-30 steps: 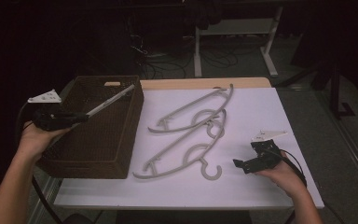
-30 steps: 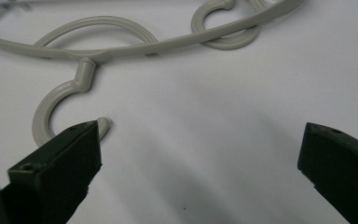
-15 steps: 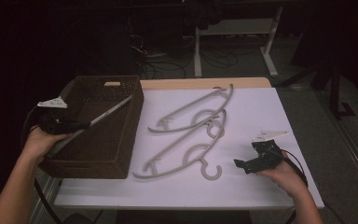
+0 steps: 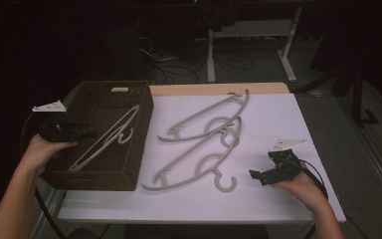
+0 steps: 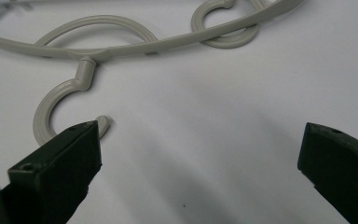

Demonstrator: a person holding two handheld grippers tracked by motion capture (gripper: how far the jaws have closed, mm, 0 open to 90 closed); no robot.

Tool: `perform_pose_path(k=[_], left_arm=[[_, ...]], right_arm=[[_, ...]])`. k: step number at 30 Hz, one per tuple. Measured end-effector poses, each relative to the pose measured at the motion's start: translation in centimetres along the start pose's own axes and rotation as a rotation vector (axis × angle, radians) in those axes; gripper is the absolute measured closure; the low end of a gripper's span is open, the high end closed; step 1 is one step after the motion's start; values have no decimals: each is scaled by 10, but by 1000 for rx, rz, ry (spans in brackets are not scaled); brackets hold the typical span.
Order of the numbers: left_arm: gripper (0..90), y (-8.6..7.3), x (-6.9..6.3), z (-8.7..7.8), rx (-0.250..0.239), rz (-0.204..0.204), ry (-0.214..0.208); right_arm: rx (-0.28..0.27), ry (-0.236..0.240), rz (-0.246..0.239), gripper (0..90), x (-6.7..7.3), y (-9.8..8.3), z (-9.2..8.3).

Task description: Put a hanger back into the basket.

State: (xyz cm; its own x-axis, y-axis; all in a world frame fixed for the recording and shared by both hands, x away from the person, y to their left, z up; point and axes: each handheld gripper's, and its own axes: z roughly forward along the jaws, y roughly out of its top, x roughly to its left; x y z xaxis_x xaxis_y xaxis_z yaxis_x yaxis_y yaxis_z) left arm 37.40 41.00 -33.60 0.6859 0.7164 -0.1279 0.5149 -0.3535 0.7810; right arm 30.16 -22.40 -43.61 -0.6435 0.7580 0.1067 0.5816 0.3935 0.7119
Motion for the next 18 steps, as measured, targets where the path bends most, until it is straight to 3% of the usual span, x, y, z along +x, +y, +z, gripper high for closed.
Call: perform_pose_path(k=[8, 18], left_arm=[[256, 11, -15, 0, -52, 12, -39], [167, 35, -53, 5, -120, 53, -88]], right_arm=[[-1, -1, 4, 0, 0, 0, -1], [-7, 7, 3, 0, 1, 1, -1]])
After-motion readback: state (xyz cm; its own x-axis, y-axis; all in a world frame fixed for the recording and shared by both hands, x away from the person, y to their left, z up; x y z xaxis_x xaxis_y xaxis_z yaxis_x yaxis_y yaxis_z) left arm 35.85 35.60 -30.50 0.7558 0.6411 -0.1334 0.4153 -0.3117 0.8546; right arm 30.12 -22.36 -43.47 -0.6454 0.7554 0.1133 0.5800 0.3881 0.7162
